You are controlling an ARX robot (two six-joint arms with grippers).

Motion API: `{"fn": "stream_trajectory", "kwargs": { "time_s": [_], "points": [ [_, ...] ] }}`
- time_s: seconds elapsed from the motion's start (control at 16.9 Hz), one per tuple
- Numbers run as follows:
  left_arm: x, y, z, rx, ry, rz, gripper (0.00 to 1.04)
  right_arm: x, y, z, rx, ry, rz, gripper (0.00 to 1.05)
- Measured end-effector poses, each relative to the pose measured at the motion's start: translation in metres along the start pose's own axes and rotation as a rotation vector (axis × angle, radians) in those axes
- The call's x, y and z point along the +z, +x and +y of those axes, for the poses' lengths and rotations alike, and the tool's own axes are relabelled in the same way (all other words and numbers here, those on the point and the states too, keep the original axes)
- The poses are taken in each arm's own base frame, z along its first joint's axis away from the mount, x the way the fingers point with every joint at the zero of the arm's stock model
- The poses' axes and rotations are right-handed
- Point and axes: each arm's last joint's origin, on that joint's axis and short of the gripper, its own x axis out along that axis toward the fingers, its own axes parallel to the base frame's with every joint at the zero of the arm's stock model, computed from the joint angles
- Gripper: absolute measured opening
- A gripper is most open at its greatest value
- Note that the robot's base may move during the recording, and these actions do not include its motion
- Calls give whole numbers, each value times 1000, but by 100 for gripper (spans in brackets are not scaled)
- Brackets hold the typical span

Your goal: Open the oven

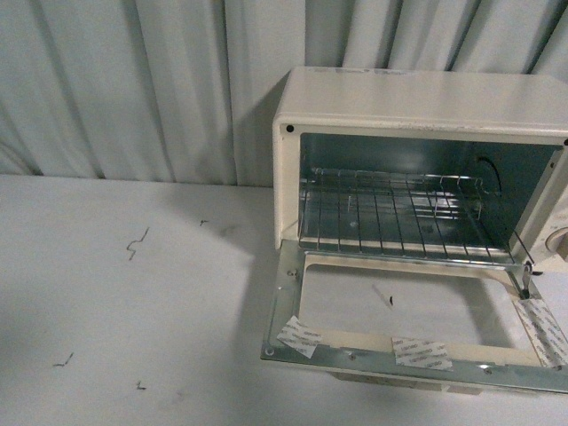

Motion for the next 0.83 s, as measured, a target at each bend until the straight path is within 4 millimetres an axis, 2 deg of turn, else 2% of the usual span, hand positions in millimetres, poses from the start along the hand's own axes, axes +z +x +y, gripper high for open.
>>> {"fn": "stream_trajectory", "kwargs": {
  "time_s": [0.06, 0.35, 0.83],
  "points": [
    [5, -1, 0, 1, 0, -27, 2, 0, 0, 0, 1, 0, -1, 98],
    [1, 0, 0, -1, 0, -13, 3, 0, 0, 0, 0, 0, 0, 98],
    [1, 0, 0, -1, 0, -13, 100, 0, 0, 0, 0, 0, 0, 98]
  ]
}}
